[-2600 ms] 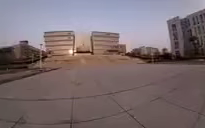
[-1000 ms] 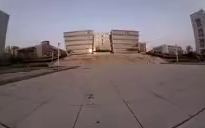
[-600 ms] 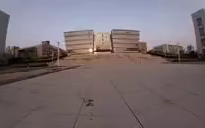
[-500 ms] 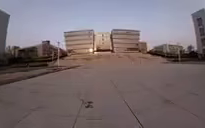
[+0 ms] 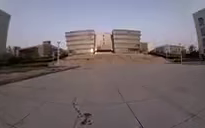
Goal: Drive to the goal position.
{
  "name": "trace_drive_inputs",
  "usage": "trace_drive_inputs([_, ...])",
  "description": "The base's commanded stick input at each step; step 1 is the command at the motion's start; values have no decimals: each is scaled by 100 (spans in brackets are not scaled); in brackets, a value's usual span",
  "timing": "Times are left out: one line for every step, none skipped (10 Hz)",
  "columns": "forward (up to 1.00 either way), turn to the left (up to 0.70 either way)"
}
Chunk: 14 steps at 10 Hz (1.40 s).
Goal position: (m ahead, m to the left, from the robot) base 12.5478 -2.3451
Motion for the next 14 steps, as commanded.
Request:
trace_drive_inputs([70, 0])
trace_drive_inputs([70, 0])
trace_drive_inputs([70, 0])
trace_drive_inputs([70, 0])
trace_drive_inputs([70, 0])
trace_drive_inputs([70, 0])
trace_drive_inputs([70, 0])
trace_drive_inputs([70, 0])
trace_drive_inputs([70, 0])
trace_drive_inputs([70, 0])
trace_drive_inputs([70, 0])
trace_drive_inputs([70, 0])
trace_drive_inputs([70, -7])
trace_drive_inputs([70, -14])
